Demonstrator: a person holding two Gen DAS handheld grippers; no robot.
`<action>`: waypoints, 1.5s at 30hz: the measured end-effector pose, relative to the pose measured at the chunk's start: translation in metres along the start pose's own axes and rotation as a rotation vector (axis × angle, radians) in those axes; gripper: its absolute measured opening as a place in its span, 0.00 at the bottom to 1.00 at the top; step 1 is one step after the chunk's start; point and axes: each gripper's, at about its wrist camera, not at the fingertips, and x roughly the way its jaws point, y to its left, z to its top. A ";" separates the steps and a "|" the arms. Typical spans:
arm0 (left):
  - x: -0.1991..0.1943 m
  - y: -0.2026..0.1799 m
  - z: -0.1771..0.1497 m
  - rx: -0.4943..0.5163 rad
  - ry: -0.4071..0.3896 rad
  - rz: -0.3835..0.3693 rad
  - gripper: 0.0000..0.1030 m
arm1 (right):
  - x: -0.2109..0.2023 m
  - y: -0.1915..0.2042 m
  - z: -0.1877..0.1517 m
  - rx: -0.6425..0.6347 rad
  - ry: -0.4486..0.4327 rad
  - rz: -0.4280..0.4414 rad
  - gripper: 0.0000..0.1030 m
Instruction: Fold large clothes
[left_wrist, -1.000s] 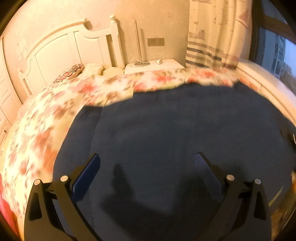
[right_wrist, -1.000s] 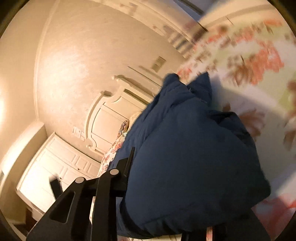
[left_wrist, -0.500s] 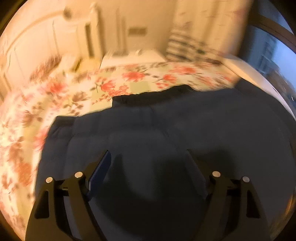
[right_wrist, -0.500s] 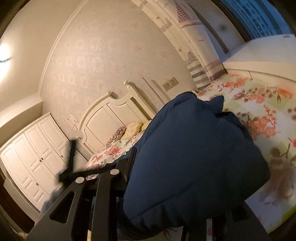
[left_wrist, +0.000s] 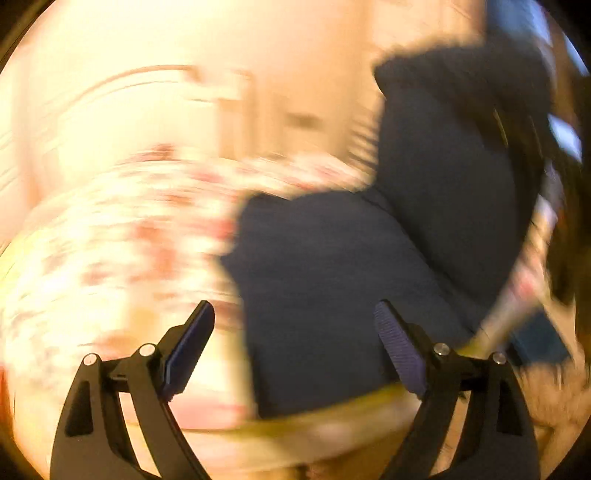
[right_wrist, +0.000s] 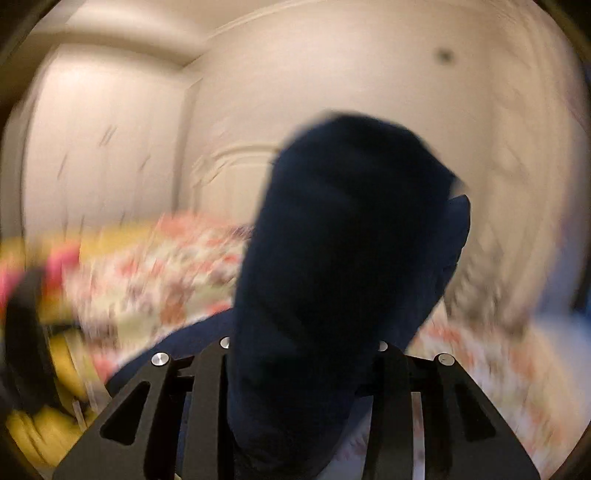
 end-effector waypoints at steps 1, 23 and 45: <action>-0.007 0.018 0.005 -0.049 -0.020 0.025 0.85 | 0.007 0.025 0.001 -0.085 0.024 0.011 0.36; 0.135 -0.041 0.131 0.275 0.224 0.148 0.97 | 0.011 0.155 -0.049 -0.547 0.116 0.340 0.69; 0.103 0.032 0.025 -0.226 0.136 -0.076 0.98 | 0.104 -0.019 0.027 0.044 0.189 0.298 0.58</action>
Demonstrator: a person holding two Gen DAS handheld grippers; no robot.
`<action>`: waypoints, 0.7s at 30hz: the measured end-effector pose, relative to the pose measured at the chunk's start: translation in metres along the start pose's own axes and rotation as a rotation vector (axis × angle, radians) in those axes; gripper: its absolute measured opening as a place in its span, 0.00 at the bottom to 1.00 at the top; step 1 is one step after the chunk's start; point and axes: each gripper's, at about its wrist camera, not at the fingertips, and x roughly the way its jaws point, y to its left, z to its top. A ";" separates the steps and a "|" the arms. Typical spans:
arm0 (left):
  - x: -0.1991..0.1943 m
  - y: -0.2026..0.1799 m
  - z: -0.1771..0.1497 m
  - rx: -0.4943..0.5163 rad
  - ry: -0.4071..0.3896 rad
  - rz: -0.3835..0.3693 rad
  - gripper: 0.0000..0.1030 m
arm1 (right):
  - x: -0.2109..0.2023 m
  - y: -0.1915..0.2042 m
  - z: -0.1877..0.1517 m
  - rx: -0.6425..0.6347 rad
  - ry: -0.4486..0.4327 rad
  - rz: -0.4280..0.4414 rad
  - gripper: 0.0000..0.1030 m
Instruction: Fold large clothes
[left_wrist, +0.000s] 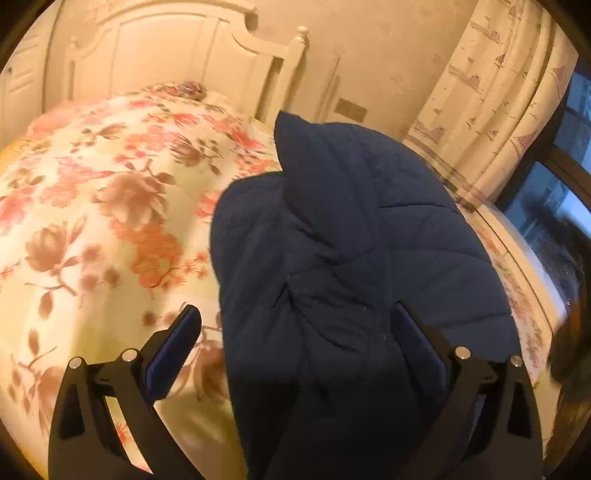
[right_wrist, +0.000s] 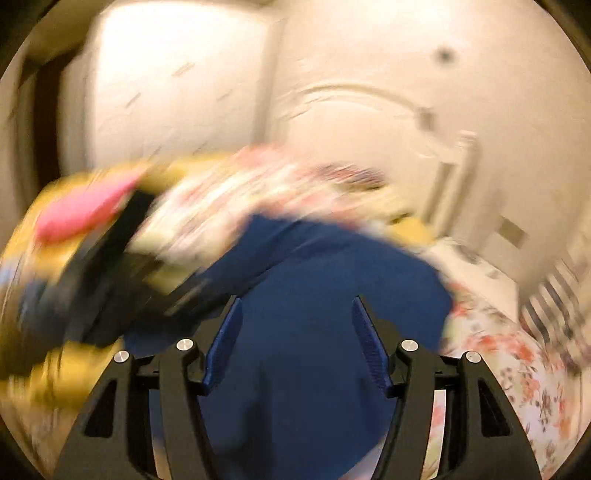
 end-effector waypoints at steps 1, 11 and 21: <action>-0.005 -0.005 -0.003 0.018 -0.018 0.033 0.98 | 0.010 -0.017 0.009 0.052 -0.003 -0.022 0.58; -0.015 -0.021 0.002 0.096 -0.010 0.128 0.98 | 0.185 -0.097 0.012 0.135 0.469 -0.159 0.60; -0.016 -0.019 -0.003 0.078 -0.008 0.120 0.98 | 0.212 -0.009 0.058 -0.100 0.430 0.022 0.69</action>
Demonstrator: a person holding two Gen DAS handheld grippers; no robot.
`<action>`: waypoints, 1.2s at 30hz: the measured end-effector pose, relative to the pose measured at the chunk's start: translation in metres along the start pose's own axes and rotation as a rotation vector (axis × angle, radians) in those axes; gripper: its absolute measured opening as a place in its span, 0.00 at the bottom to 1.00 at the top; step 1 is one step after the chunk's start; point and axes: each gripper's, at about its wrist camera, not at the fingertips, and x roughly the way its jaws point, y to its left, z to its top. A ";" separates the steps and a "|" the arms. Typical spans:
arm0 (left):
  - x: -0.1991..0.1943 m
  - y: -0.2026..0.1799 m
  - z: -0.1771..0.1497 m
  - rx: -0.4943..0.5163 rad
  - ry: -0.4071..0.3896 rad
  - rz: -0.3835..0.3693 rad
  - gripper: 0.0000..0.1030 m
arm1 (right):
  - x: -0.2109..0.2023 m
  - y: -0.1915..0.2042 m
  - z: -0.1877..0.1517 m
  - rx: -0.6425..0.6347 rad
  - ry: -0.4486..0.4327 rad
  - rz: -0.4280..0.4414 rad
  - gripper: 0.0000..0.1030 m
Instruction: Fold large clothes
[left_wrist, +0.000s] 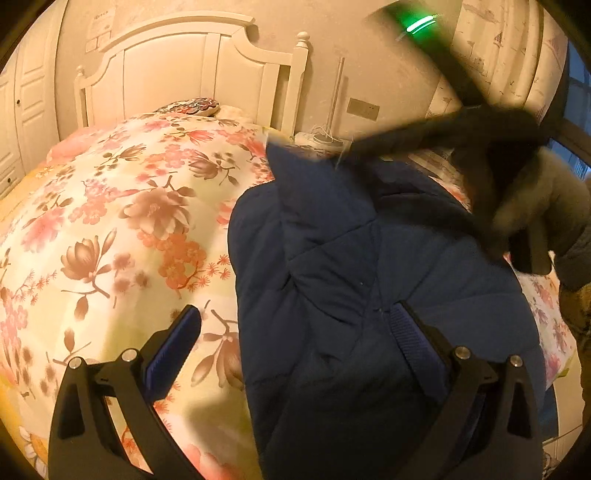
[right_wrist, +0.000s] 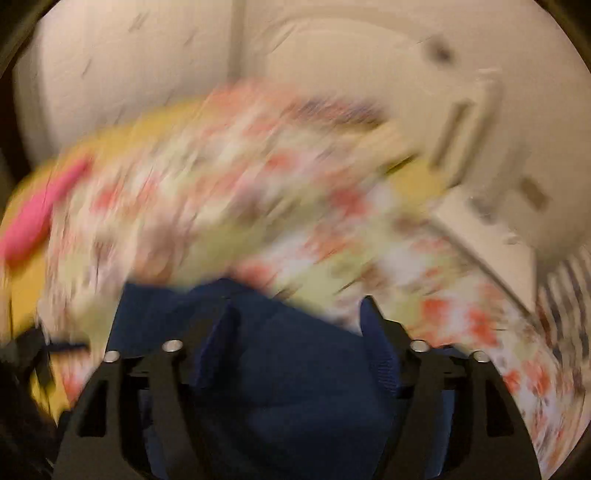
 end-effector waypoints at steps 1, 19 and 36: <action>0.000 0.000 0.001 0.002 0.003 0.014 0.98 | 0.019 0.015 -0.002 -0.063 0.057 -0.069 0.69; 0.045 0.069 -0.016 -0.336 0.278 -0.470 0.98 | -0.111 -0.088 -0.240 0.702 -0.224 0.413 0.93; 0.064 -0.006 0.017 -0.319 0.190 -0.699 0.78 | -0.106 -0.067 -0.256 0.631 -0.424 0.378 0.72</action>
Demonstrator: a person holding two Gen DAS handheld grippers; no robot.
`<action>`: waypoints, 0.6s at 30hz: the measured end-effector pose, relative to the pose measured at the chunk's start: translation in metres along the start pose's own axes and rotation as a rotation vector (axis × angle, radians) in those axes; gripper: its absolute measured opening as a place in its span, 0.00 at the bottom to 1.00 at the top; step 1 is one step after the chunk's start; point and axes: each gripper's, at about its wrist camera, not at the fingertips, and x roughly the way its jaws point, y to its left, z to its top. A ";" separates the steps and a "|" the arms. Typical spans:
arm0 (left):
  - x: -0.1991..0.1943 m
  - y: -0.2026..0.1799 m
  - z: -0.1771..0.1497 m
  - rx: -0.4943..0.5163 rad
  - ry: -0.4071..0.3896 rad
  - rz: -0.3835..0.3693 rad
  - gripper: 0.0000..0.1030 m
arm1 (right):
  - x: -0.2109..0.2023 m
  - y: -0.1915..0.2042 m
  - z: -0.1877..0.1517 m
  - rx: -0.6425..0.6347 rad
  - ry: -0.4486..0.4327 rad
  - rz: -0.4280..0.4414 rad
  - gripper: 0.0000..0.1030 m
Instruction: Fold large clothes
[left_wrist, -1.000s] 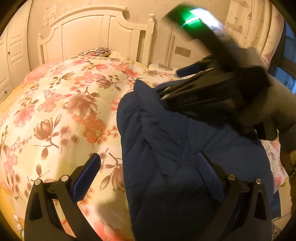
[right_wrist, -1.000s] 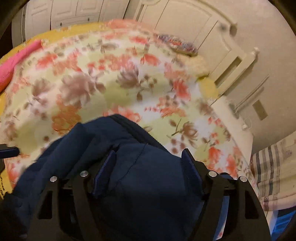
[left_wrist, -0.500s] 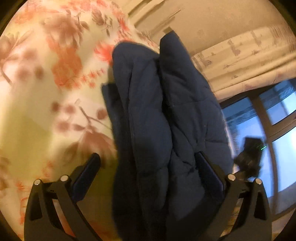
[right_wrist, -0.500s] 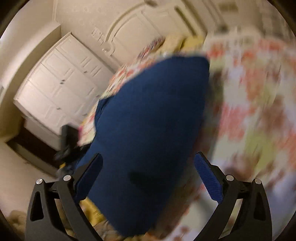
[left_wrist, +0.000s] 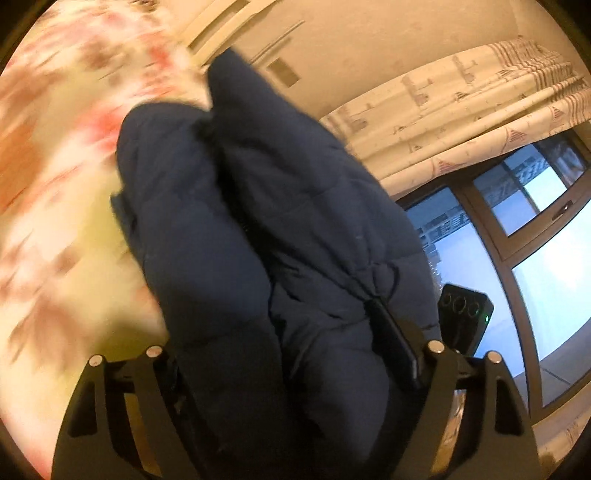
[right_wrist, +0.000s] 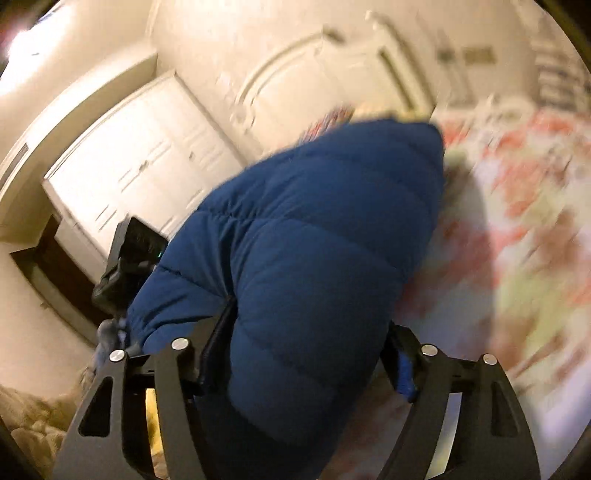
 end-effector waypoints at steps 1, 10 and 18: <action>0.017 -0.009 0.016 0.005 -0.011 -0.017 0.77 | -0.008 -0.008 0.011 -0.001 -0.041 -0.022 0.72; 0.166 -0.011 0.115 -0.009 0.010 0.098 0.72 | -0.012 -0.129 0.097 0.130 -0.072 -0.247 0.74; 0.115 -0.029 0.093 0.123 -0.170 0.272 0.95 | -0.031 -0.108 0.080 0.080 -0.104 -0.376 0.90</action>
